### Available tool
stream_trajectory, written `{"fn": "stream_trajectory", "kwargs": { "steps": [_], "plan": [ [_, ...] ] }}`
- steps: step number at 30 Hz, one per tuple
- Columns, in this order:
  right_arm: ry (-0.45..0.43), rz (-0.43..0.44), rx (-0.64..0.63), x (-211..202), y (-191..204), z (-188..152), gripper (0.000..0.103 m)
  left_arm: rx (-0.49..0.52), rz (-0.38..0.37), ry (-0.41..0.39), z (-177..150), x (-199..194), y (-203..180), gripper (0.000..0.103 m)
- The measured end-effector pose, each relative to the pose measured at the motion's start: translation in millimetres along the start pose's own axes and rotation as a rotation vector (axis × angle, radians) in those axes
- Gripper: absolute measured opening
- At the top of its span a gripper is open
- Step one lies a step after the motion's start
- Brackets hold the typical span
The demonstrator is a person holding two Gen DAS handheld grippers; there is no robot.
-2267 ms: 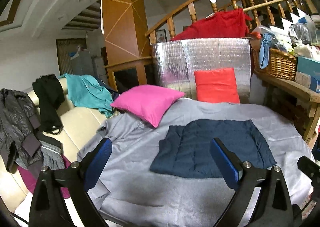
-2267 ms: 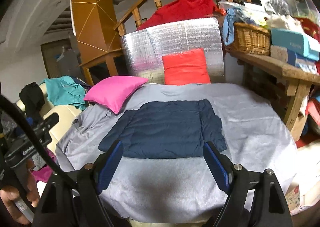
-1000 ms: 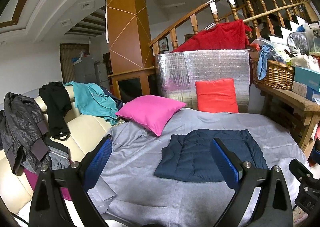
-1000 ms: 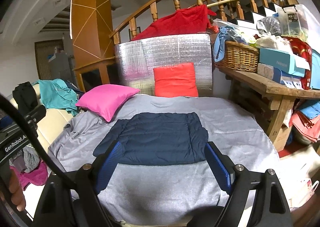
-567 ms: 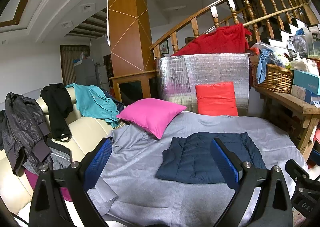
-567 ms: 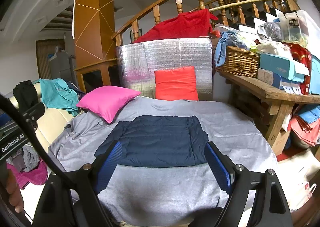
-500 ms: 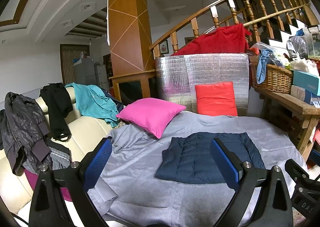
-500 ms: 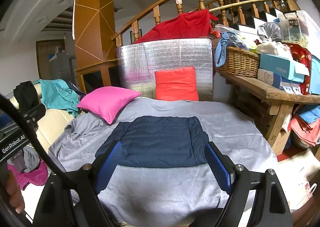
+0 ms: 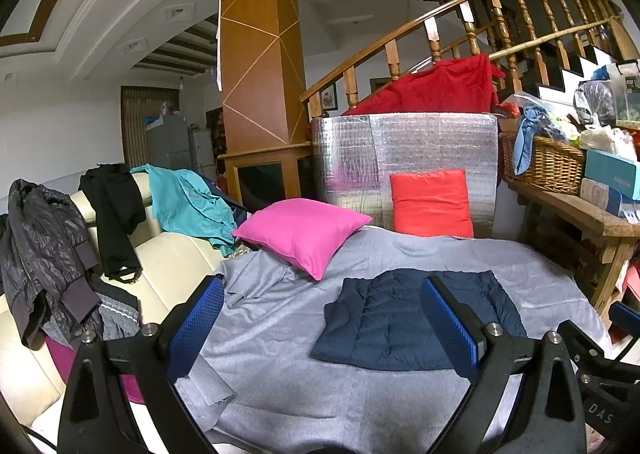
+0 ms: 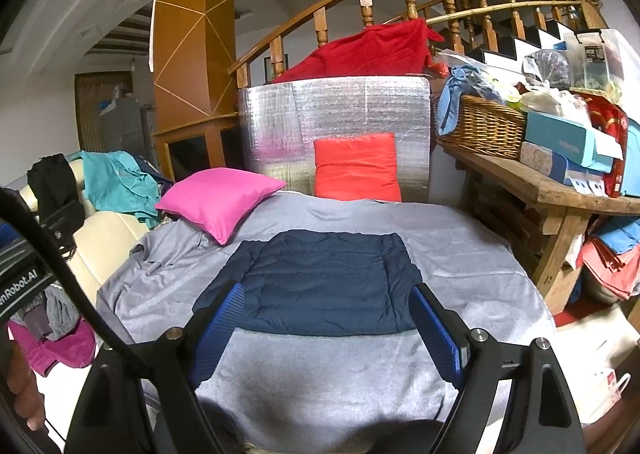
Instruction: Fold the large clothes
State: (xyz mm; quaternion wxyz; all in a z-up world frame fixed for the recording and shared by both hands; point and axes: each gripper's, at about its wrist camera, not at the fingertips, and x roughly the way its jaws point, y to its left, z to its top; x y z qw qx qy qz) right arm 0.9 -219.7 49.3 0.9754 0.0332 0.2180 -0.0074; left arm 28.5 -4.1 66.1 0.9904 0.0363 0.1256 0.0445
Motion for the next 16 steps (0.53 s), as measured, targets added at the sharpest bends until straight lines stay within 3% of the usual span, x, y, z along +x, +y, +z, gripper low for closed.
{"fn": "stream_trajectory", "kwargs": {
  "steps": [10,16],
  "plan": [
    [0.018,0.023,-0.009,18.6,5.0,5.3,0.087,0.006,0.002,0.024,2.1,15.9,-3.7,0.098],
    [0.031,0.019,0.000,41.6,-3.0,14.7,0.087,-0.046,-0.052,0.058,0.8,44.5,-2.4,0.098]
  ]
}}
